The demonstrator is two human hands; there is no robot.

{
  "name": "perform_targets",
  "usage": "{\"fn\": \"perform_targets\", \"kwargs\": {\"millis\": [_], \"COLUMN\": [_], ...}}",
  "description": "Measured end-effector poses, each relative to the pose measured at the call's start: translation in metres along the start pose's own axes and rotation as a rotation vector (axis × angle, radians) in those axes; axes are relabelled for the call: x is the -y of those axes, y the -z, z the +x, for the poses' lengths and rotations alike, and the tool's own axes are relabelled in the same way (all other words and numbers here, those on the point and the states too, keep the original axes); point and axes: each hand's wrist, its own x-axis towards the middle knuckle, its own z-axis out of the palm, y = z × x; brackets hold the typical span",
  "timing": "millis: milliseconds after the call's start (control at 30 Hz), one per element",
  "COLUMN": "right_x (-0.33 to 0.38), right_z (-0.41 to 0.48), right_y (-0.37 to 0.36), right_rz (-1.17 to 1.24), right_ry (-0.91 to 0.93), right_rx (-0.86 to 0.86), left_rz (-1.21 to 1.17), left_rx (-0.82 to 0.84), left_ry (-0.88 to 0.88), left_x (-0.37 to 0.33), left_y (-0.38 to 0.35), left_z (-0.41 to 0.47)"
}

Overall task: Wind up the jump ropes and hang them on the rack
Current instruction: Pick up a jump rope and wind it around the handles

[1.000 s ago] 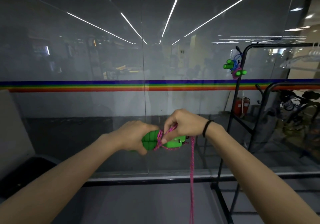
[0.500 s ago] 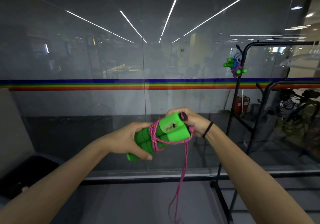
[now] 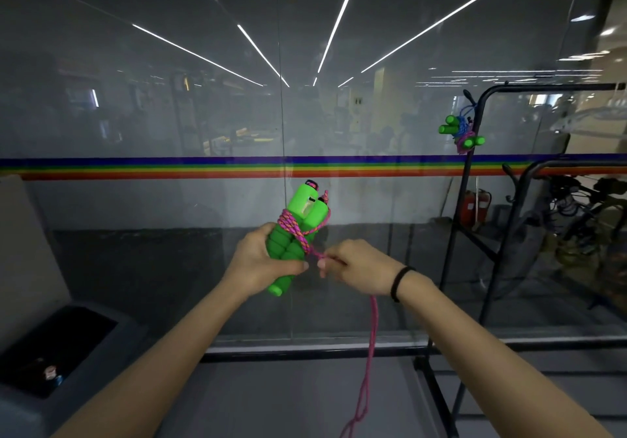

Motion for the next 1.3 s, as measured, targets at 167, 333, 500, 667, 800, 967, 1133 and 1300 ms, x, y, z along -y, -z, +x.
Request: {"fn": "perform_targets", "kwargs": {"millis": [167, 333, 500, 667, 800, 967, 1133, 1300], "right_x": [0.005, -0.004, -0.024, -0.032, -0.03, -0.029, -0.025, -0.018], "right_z": [-0.006, -0.004, -0.001, -0.004, 0.0, -0.004, -0.005, 0.004], "right_y": [0.025, 0.048, 0.029, -0.016, -0.036, -0.034, -0.018, -0.001], "right_rz": [-0.184, 0.045, 0.702, 0.886, 0.899, 0.608, 0.023, -0.153], "right_ry": [0.136, 0.188, 0.163, -0.008, -0.127, -0.083, -0.001, 0.099], "right_rx": [0.02, 0.029, 0.0, -0.174, -0.173, -0.132, -0.024, -0.036], "left_rz": [0.776, 1.072, 0.415, -0.105, -0.279, -0.424, -0.157, 0.596], "left_rx": [0.113, 0.512, 0.611, 0.479, 0.349, 0.177, 0.046, 0.024], "left_ry": [-0.105, -0.414, -0.381, -0.207, -0.106, 0.068, 0.108, -0.066], "left_x": [-0.005, -0.013, -0.016, 0.001, 0.007, 0.004, 0.013, 0.012], "left_y": [0.0, 0.0, 0.006, -0.006, -0.019, -0.024, -0.021, -0.011], "left_z": [-0.006, -0.015, -0.022, -0.029, -0.03, -0.018, -0.002, 0.003]}}
